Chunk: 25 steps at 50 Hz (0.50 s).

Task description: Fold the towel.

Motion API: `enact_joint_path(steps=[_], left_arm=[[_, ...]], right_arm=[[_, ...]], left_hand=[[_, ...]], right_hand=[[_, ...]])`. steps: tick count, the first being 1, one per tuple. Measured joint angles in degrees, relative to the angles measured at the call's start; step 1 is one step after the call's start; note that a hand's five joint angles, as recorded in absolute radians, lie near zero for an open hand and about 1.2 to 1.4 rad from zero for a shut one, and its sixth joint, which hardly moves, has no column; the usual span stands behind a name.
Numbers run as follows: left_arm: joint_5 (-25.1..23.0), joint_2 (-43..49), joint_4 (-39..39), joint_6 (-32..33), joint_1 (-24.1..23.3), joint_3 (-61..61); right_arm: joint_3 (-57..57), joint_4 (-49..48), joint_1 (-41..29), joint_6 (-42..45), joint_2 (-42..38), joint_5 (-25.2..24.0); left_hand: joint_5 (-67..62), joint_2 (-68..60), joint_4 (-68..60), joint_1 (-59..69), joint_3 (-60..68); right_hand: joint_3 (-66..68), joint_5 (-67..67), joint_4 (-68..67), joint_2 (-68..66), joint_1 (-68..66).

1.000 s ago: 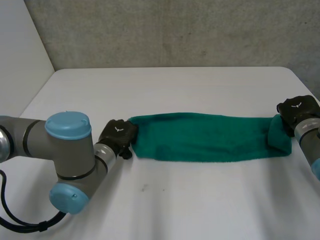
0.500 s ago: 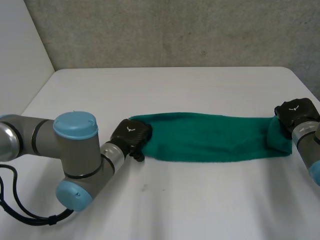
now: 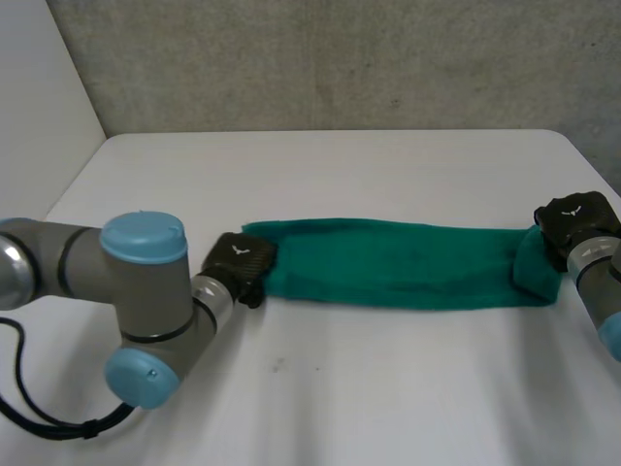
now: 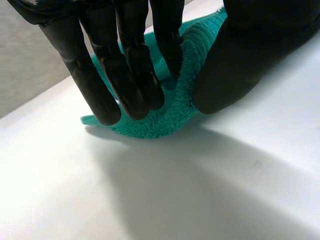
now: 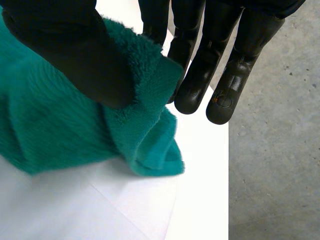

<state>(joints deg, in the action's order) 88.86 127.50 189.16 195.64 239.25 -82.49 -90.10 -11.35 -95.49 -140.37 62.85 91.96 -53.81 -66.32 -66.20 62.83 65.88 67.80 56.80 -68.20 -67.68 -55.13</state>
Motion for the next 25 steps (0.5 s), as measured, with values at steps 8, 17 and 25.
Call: enact_joint_path(steps=[8,17,25], left_arm=[[6.2,-7.61,-0.69,3.66,0.86,-8.2],[6.83,-11.64,-0.54,4.87,1.63,-16.37],[8.07,-13.76,-0.46,4.73,2.39,-18.62]], right_arm=[[0.02,0.05,-0.08,0.29,-0.01,0.22],[0.02,0.26,-0.37,0.38,-0.01,0.31],[0.02,0.54,-0.32,0.51,-0.01,0.23]], left_hand=[[4.46,7.0,6.97,-3.15,-6.63],[25.91,28.42,28.19,-24.87,-27.69],[30.18,32.42,32.39,-28.12,-31.51]], right_hand=[[0.0,0.0,0.0,0.0,0.0],[0.0,0.0,0.0,0.0,0.0],[0.0,0.0,0.0,0.0,0.0]])
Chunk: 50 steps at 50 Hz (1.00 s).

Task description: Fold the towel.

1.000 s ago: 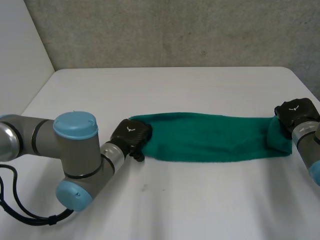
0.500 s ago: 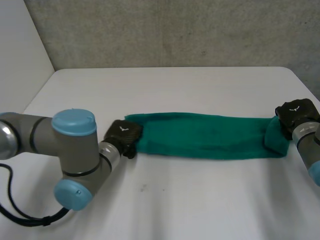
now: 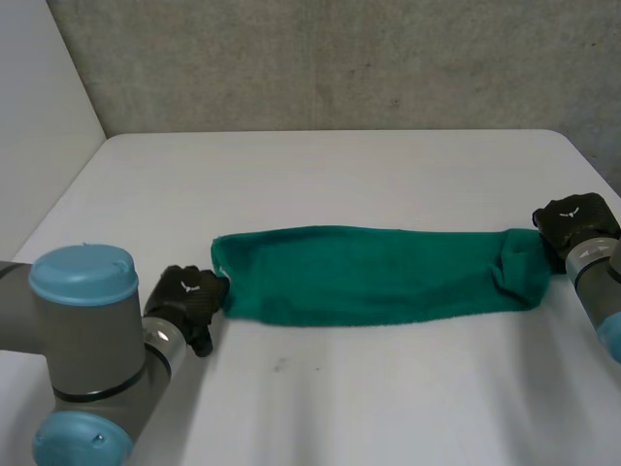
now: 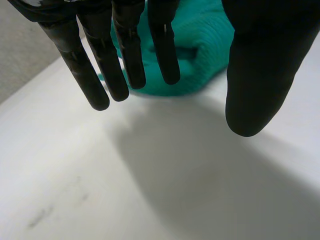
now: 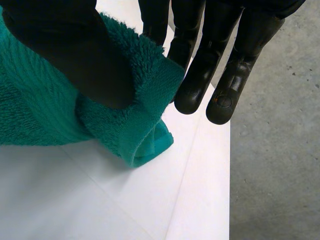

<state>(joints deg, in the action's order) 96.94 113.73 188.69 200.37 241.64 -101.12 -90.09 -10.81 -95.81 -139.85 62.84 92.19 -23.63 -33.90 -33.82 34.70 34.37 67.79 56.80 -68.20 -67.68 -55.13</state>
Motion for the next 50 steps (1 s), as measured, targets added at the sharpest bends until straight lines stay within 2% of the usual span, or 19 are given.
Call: enact_joint_path(steps=[11,14,17,20,29,47,50], left_arm=[[-2.02,-1.81,2.31,-0.3,1.58,2.98],[-5.48,0.5,2.79,-0.3,1.82,6.65],[-6.88,2.38,2.54,-0.37,1.97,8.91],[-8.31,6.16,0.92,-0.53,2.65,13.12],[-8.89,12.8,-2.7,-0.55,4.23,19.62],[-8.79,16.07,-2.63,-0.17,4.38,19.89],[-8.7,16.26,-2.61,-0.08,4.37,19.89]], right_arm=[[-0.01,0.08,-0.06,0.04,0.0,-0.01],[-0.07,0.1,-0.08,0.05,0.0,0.0],[-0.1,0.09,-0.08,0.06,-0.01,0.0],[-0.15,0.09,-0.08,0.08,-0.03,-0.02],[-0.2,0.09,-0.13,0.11,-0.07,-0.08],[-0.36,-0.02,-0.17,0.12,-0.1,-0.02],[-0.38,-0.06,-0.17,0.16,-0.12,-0.02]], left_hand=[[0.14,0.05,0.07,0.0,0.0],[-0.08,-0.16,-0.1,0.08,0.12],[-1.86,-1.9,-1.88,1.14,1.25],[-7.38,-7.48,-7.54,7.22,6.84],[-9.66,-9.88,-9.99,9.22,9.41],[-11.73,-11.78,-11.86,11.08,11.32],[-17.93,-17.89,-18.24,16.1,17.53]], right_hand=[[0.0,0.0,0.0,0.0,0.0],[0.0,0.0,0.0,0.0,0.0],[0.0,0.0,-0.01,0.0,0.0],[0.0,0.0,-0.01,0.0,0.0],[0.0,0.0,-0.01,0.0,0.0],[0.0,0.0,-0.02,0.0,0.0],[0.0,-0.01,-0.02,0.0,0.0]])
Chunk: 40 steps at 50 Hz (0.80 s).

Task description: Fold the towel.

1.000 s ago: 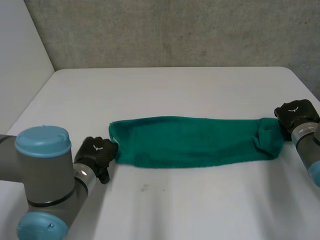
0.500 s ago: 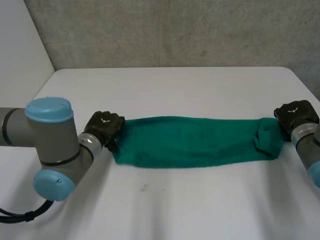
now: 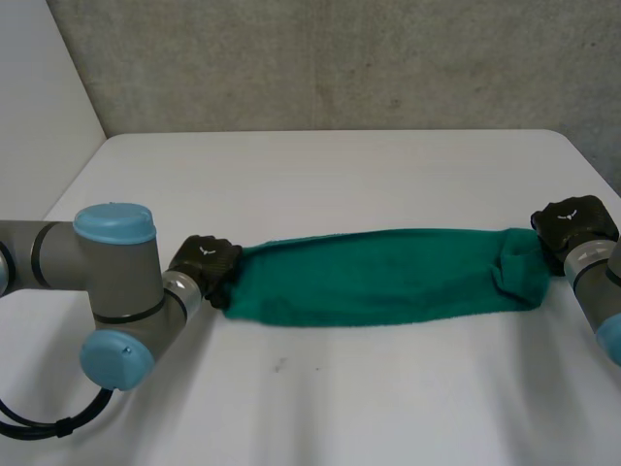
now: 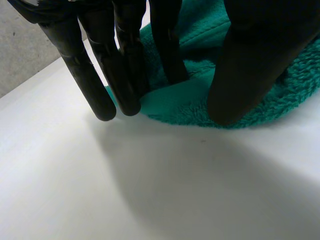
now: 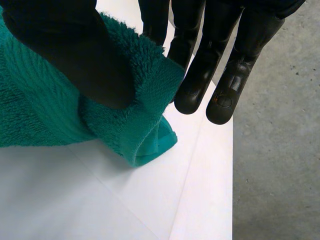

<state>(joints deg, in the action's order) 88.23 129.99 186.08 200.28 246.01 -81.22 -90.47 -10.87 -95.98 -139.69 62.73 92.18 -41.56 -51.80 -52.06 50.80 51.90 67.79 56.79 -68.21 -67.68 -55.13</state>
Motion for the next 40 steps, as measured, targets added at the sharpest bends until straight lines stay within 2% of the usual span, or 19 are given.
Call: enact_joint_path(steps=[2,3,7,19,30,33,35,40], left_arm=[[0.07,0.0,-0.02,0.01,0.0,-0.01],[0.15,-0.03,-0.02,0.02,0.0,-0.02],[0.8,-0.56,0.07,0.0,-0.01,-0.15],[5.68,-7.42,2.48,-0.27,2.29,-4.63],[5.36,-13.35,6.91,-0.32,10.05,-16.82],[4.6,-13.7,7.54,-0.33,11.07,-18.68],[3.69,-13.9,7.71,-0.33,11.39,-19.75],[1.85,-14.68,7.66,-0.38,11.19,-20.98]], right_arm=[[-0.02,-0.01,0.0,0.01,0.0,0.0],[-0.02,-0.01,0.0,0.02,0.0,0.0],[-0.05,-0.03,0.0,0.03,0.0,0.01],[0.02,0.01,0.04,0.05,-0.05,0.09],[0.46,0.34,0.37,0.4,-0.52,0.19],[0.46,0.35,0.37,0.57,-0.65,0.2],[0.43,0.35,0.31,0.69,-0.72,0.2],[0.24,0.34,0.1,0.83,-0.77,0.2]], left_hand=[[0.0,0.0,0.0,0.0,0.0],[-11.28,-10.83,-11.54,12.79,11.51],[-14.09,-15.78,-16.04,14.28,16.02],[-14.09,-16.55,-16.12,14.28,16.11],[-14.09,-16.68,-16.19,14.28,16.12],[-13.96,-15.54,-15.4,14.07,15.13],[-6.39,-5.77,-5.87,6.25,6.03],[2.12,2.55,2.79,-2.52,-2.47]], right_hand=[[0.0,0.02,0.0,0.0,0.0],[0.0,0.02,0.0,0.0,0.0],[0.0,0.02,0.0,0.0,0.0],[0.0,0.02,-0.17,0.0,0.0],[0.0,0.02,-0.17,0.0,0.0],[0.0,0.02,-0.17,0.0,0.0],[0.0,0.02,-0.17,0.0,0.0],[0.0,0.02,-0.17,0.0,0.0]])
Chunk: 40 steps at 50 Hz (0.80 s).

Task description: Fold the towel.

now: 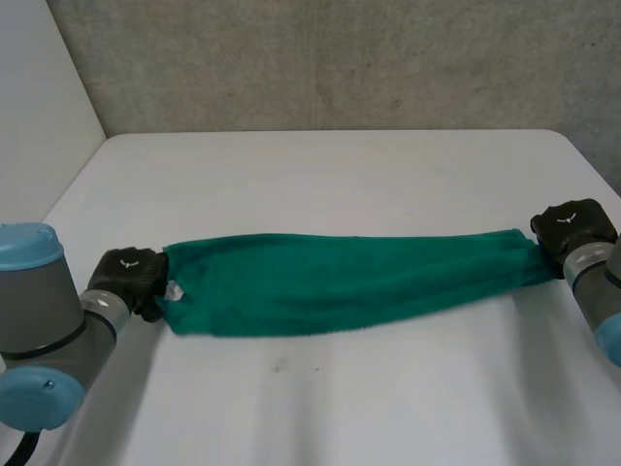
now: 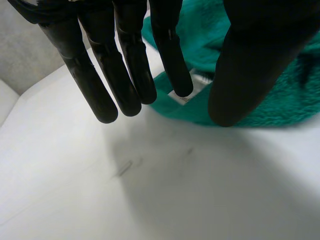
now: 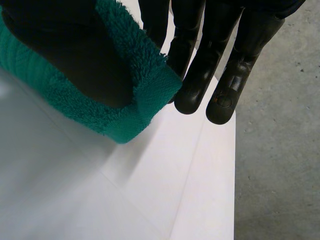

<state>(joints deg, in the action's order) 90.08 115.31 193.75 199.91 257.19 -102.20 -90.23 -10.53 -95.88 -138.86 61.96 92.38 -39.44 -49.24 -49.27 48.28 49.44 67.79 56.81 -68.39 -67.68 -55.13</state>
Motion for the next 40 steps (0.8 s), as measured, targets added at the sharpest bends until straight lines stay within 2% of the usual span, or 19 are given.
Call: enact_joint_path(steps=[4,12,20,40], left_arm=[[-0.99,-1.68,-0.15,-0.07,-0.84,-0.27],[-1.45,-3.19,-0.16,-0.14,-2.39,0.23],[-1.5,-0.67,-0.04,0.1,-2.92,0.98],[-1.43,3.58,0.56,0.34,-2.84,2.39]], right_arm=[[-0.15,-0.01,-0.1,-0.02,0.06,0.04],[-0.22,-0.02,-0.11,-0.09,0.17,0.07],[-0.22,-0.02,-0.1,-0.07,0.18,0.04],[-0.21,0.04,-0.1,0.0,0.09,0.0]], left_hand=[[4.34,4.24,4.27,-2.94,-4.08],[4.31,4.08,4.18,-2.75,-4.01],[1.18,0.15,0.18,1.02,-0.33],[2.38,2.36,2.64,-1.25,-2.46]], right_hand=[[0.0,0.0,0.0,0.0,0.0],[0.0,0.0,0.0,0.0,0.0],[0.0,0.0,0.0,0.0,0.0],[0.0,0.0,0.0,0.0,0.0]])
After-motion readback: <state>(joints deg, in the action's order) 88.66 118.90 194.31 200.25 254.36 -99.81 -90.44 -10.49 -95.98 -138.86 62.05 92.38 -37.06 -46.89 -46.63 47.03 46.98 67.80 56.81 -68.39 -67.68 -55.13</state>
